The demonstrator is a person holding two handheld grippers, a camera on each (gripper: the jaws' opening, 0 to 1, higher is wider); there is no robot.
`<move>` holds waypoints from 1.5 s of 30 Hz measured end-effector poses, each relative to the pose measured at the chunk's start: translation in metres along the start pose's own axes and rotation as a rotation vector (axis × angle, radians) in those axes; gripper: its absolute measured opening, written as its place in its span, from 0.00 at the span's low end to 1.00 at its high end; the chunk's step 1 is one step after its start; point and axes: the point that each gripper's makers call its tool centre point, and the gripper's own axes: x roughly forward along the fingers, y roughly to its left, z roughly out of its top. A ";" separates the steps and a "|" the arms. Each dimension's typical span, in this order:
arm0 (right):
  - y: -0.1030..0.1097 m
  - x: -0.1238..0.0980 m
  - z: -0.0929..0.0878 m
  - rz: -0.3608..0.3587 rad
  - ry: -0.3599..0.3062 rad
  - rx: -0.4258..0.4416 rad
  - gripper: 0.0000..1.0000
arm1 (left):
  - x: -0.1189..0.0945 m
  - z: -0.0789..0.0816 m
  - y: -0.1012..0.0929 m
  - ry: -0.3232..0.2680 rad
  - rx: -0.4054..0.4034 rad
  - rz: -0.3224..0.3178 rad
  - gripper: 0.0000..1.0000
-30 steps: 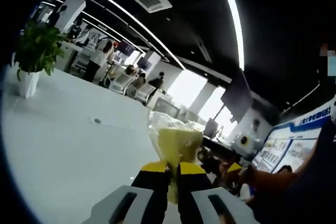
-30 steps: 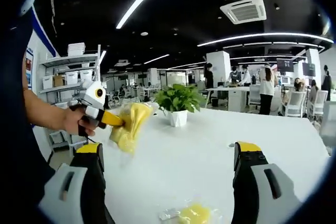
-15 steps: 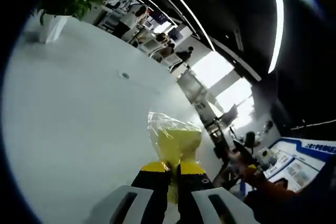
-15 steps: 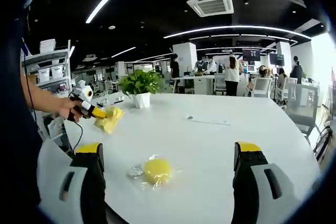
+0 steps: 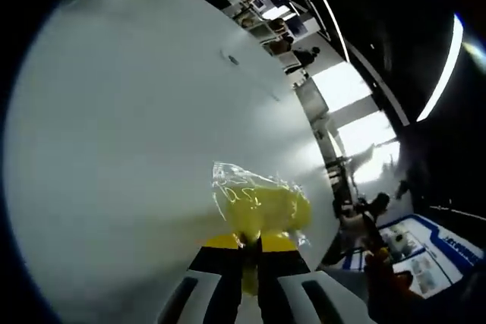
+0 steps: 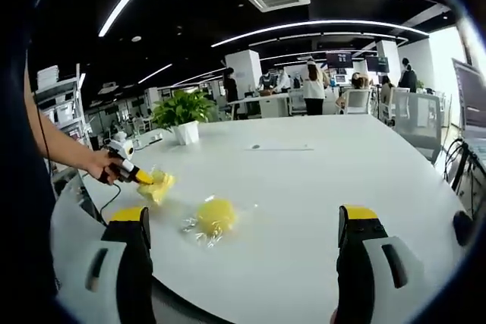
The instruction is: Compare the silicone blocks by pressing each to a similar depth, holding the contact briefly, and releasing to observe deformation and rebound differences across the visible hardness samples.
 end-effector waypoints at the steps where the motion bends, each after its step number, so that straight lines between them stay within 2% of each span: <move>1: 0.000 0.000 -0.002 -0.003 0.002 -0.005 0.96 | 0.002 -0.002 0.002 0.007 -0.004 0.006 0.04; 4: 0.000 0.003 -0.008 0.002 0.011 -0.028 0.96 | 0.005 -0.011 0.006 0.022 -0.022 0.019 0.04; 8: -0.003 0.002 -0.012 -0.001 0.015 -0.025 0.96 | 0.007 -0.015 0.016 0.007 -0.063 0.032 0.04; 14: -0.007 -0.001 -0.018 -0.003 0.045 -0.043 0.96 | 0.008 -0.019 0.024 0.013 -0.066 0.069 0.05; 15: -0.008 -0.001 -0.020 0.000 0.051 -0.045 0.96 | 0.009 -0.022 0.029 0.028 -0.044 0.093 0.06; 16: -0.008 -0.002 -0.023 0.006 0.062 -0.044 0.96 | 0.010 -0.022 0.029 0.022 -0.023 0.091 0.06; 18: -0.009 -0.003 -0.025 0.007 0.068 -0.047 0.96 | 0.010 -0.020 0.031 0.016 -0.039 0.098 0.07; 21: -0.012 -0.004 -0.026 0.002 0.069 -0.043 0.96 | 0.012 -0.020 0.031 0.009 0.028 0.123 0.07; 25: -0.013 -0.004 -0.028 0.002 0.075 -0.045 0.96 | 0.012 -0.019 0.031 0.008 0.021 0.125 0.08; 28: -0.013 -0.003 -0.030 0.009 0.089 -0.059 0.96 | 0.011 -0.016 0.032 -0.003 0.071 0.141 0.12; 29: -0.013 -0.003 -0.031 0.014 0.091 -0.072 0.96 | 0.011 -0.016 0.032 -0.009 0.087 0.144 0.15; 30: -0.013 -0.002 -0.031 0.018 0.094 -0.077 0.96 | 0.009 -0.014 0.028 -0.024 0.144 0.132 0.19; 31: -0.013 -0.002 -0.031 0.021 0.096 -0.083 0.96 | 0.009 -0.013 0.024 -0.039 0.202 0.118 0.25; 32: -0.013 -0.001 -0.032 0.024 0.099 -0.089 0.96 | 0.008 -0.011 0.025 -0.058 0.227 0.123 0.34; 35: -0.014 0.000 -0.034 0.035 0.107 -0.101 0.96 | 0.004 -0.009 0.018 -0.099 0.243 0.096 0.49; 37: -0.015 0.001 -0.035 0.037 0.114 -0.092 0.96 | -0.001 -0.009 0.017 -0.115 0.255 0.101 0.58; 39: -0.015 0.002 -0.036 0.038 0.118 -0.079 0.96 | -0.009 0.003 0.013 -0.194 0.340 0.116 0.71; 40: -0.015 0.002 -0.036 0.038 0.120 -0.079 0.96 | -0.012 0.008 0.011 -0.231 0.370 0.125 0.84; 41: -0.015 0.003 -0.037 0.039 0.124 -0.081 0.96 | -0.018 0.017 0.007 -0.293 0.408 0.132 0.95; 42: -0.015 0.003 -0.038 0.039 0.125 -0.082 0.96 | -0.020 0.021 0.005 -0.319 0.426 0.138 0.99; 44: -0.014 0.004 -0.044 0.031 0.148 -0.097 0.96 | -0.029 0.022 -0.001 -0.330 0.495 0.145 1.00; 45: -0.014 0.004 -0.046 0.034 0.152 -0.089 0.96 | -0.035 0.024 -0.002 -0.340 0.529 0.171 1.00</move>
